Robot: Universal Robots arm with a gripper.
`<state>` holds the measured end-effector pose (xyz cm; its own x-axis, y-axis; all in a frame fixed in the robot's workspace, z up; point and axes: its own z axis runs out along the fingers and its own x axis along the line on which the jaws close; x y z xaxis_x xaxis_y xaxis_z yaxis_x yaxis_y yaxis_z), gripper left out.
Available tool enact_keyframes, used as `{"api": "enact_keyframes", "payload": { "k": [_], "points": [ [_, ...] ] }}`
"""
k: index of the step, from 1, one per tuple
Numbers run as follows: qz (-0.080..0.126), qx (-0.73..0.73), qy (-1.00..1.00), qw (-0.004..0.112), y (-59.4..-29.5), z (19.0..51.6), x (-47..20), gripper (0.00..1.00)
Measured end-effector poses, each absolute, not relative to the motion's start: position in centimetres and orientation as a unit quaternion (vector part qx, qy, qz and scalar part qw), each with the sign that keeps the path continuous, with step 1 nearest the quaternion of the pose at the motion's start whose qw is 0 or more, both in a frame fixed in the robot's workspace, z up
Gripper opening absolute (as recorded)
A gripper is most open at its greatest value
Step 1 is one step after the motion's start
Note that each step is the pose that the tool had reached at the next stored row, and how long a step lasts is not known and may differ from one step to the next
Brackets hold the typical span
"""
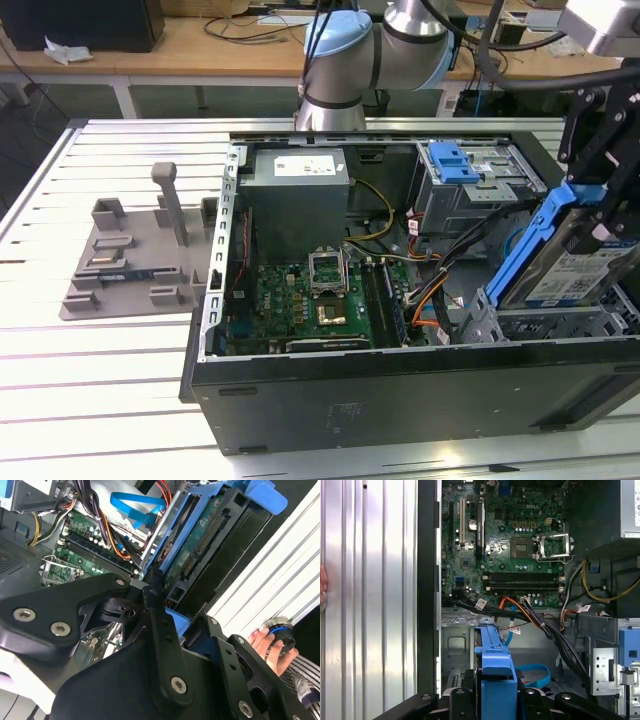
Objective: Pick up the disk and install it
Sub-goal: 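Insert the disk into the insertion slot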
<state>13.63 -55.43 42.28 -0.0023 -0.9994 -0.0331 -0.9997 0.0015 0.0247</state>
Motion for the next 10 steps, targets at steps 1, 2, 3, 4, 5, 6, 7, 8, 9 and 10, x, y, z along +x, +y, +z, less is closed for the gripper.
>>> {"api": "enact_keyframes", "payload": {
  "k": [1,2,3,4,5,6,7,8,9,10],
  "points": [
    [0.020,-0.706,0.708,0.003,-55.4,42.2,13.6,0.37],
    [0.021,-0.706,0.708,0.003,-55.4,42.1,13.6,0.37],
    [0.021,-0.706,0.708,0.003,-55.4,41.9,13.6,0.37],
    [0.021,-0.706,0.708,0.003,-55.4,41.8,13.6,0.37],
    [0.021,-0.706,0.708,0.003,-55.4,41.7,13.6,0.37],
    [0.021,-0.706,0.708,0.003,-55.4,41.6,13.6,0.37],
    [0.021,-0.706,0.708,0.003,-55.4,41.4,13.6,0.37],
    [0.020,-0.706,0.708,0.003,-55.4,41.2,13.6,0.37],
    [0.020,-0.706,0.708,0.003,-55.4,41.1,13.6,0.37],
    [0.020,-0.706,0.708,0.003,-55.4,40.8,13.6,0.37]
  ]
}}
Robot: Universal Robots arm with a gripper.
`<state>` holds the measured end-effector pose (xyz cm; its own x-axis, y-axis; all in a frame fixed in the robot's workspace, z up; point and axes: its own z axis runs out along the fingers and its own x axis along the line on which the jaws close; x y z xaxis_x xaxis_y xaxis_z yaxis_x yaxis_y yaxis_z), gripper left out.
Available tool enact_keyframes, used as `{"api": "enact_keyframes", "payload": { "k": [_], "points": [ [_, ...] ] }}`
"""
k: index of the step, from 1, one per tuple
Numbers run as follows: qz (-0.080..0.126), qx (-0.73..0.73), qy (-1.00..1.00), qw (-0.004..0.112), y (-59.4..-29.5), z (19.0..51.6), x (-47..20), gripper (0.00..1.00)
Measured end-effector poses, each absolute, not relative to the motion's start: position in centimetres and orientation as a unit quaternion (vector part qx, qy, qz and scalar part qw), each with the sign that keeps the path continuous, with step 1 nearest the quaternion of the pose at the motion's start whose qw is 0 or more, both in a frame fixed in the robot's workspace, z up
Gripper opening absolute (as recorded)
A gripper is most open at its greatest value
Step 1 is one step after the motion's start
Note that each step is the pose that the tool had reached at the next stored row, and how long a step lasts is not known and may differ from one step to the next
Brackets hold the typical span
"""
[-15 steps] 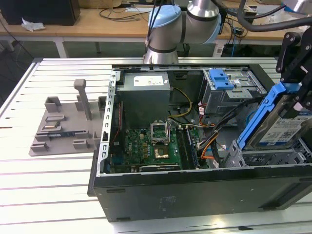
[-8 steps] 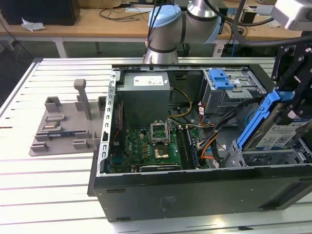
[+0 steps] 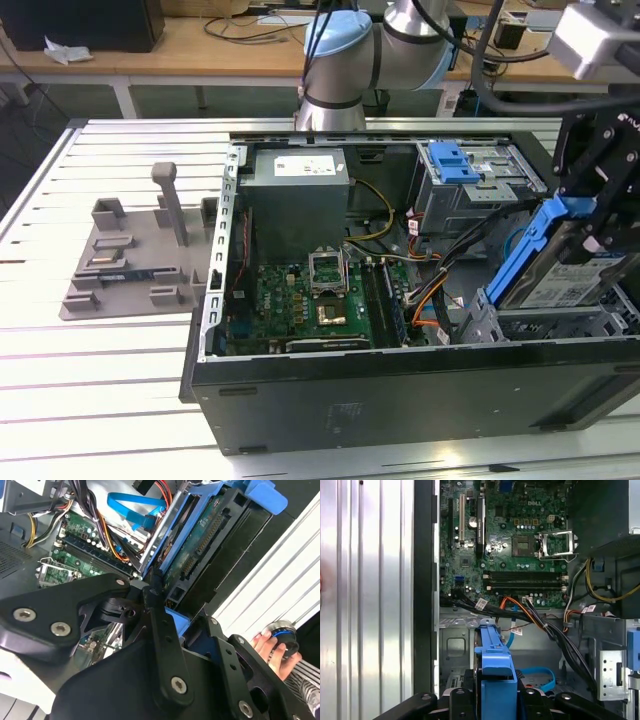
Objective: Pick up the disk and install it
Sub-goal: 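Insert the disk into the insertion slot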
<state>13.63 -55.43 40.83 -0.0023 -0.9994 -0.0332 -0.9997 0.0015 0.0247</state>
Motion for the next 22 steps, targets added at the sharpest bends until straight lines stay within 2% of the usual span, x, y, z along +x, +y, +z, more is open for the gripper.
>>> {"api": "enact_keyframes", "payload": {
  "k": [13,14,15,21,22],
  "points": [
    [0.020,-0.706,0.708,0.003,-55.4,39.2,13.6,0.37],
    [0.020,-0.706,0.708,0.003,-55.4,39.2,13.6,0.38],
    [0.020,-0.706,0.708,0.003,-55.4,39.2,13.6,0.44],
    [0.020,-0.706,0.708,0.003,-55.4,39.2,13.6,0.44],
    [0.020,-0.706,0.708,0.003,-55.4,39.2,13.6,0.36]
  ]
}}
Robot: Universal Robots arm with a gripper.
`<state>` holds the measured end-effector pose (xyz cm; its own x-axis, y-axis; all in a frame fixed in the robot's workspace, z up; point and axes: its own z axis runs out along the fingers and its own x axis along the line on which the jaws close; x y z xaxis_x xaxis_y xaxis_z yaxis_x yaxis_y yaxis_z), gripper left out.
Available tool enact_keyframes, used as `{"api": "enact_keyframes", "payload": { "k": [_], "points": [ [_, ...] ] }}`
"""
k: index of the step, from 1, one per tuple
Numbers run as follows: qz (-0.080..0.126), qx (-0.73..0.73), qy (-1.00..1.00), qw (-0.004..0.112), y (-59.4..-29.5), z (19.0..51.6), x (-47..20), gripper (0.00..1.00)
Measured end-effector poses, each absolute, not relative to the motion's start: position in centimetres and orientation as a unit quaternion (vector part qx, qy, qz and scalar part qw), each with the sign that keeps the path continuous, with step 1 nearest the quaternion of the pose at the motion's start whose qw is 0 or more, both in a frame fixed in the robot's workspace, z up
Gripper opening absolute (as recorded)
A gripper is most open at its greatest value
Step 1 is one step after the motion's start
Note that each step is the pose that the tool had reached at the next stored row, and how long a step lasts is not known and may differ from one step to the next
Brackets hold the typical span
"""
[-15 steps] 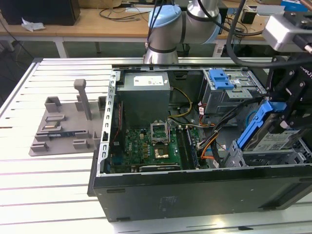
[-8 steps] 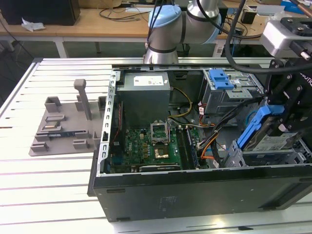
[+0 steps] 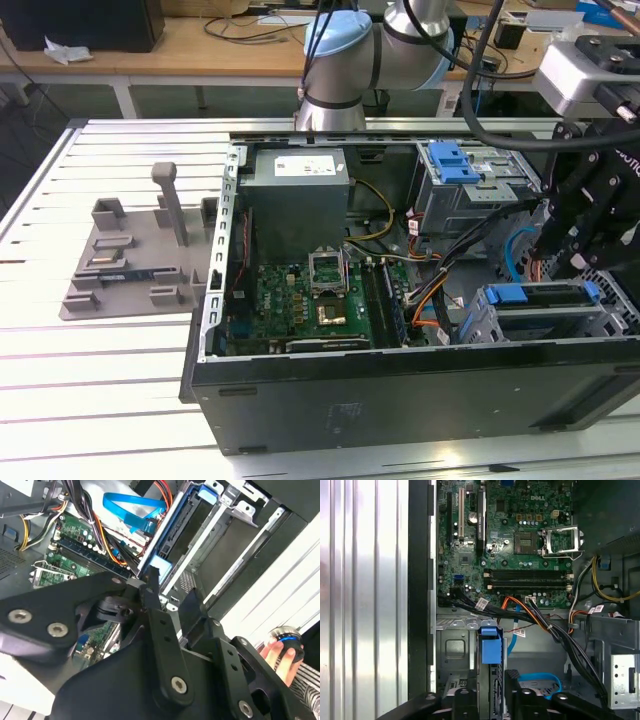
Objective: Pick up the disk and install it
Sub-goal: 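Insert the disk into the insertion slot, then insert the first disk wire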
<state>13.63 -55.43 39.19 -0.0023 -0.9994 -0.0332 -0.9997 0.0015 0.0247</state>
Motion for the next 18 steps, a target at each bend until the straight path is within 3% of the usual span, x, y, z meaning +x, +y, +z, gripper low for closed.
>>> {"api": "enact_keyframes", "payload": {
  "k": [1,3,18],
  "points": [
    [0.020,-0.706,0.708,0.003,-55.4,39.2,13.6,0.24],
    [0.020,-0.706,0.708,0.003,-55.4,39.2,13.6,0.11],
    [0.020,-0.706,0.708,0.002,-54.7,39.1,14.7,0.11]
  ]
}}
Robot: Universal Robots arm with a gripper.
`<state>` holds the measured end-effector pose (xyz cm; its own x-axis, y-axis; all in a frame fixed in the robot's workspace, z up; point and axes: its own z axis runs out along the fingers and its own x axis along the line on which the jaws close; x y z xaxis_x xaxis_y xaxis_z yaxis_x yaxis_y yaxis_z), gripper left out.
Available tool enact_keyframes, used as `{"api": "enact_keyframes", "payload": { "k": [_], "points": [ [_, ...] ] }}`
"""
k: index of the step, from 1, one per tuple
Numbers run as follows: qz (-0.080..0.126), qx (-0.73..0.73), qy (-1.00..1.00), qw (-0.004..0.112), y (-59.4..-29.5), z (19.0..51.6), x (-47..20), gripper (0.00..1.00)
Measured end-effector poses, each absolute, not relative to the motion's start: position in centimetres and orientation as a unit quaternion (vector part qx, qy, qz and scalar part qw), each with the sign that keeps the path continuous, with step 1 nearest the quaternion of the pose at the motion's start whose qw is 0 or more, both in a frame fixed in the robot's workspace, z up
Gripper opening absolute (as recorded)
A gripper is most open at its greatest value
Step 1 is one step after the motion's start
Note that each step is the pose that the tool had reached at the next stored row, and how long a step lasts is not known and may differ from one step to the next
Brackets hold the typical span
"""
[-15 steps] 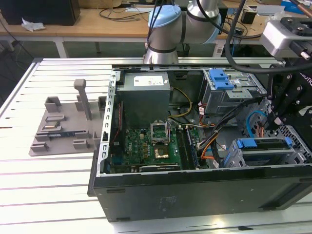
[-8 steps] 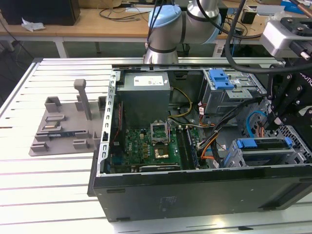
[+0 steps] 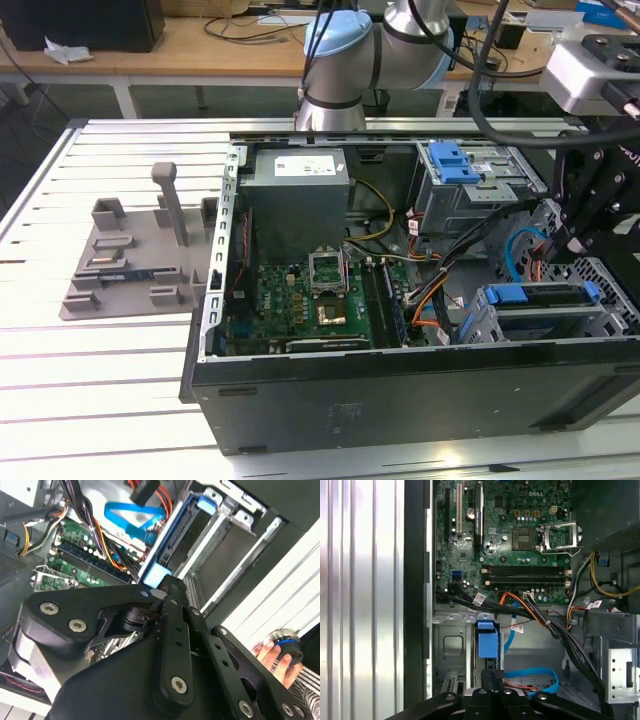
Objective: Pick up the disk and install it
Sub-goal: 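Insert the first disk wire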
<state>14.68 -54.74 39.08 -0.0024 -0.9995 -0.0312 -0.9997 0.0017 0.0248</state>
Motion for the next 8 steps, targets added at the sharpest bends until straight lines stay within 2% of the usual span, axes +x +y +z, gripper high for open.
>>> {"api": "enact_keyframes", "payload": {
  "k": [8],
  "points": [
    [0.019,-0.706,0.708,0.001,-53.6,38.9,17.1,0.11]
  ]
}}
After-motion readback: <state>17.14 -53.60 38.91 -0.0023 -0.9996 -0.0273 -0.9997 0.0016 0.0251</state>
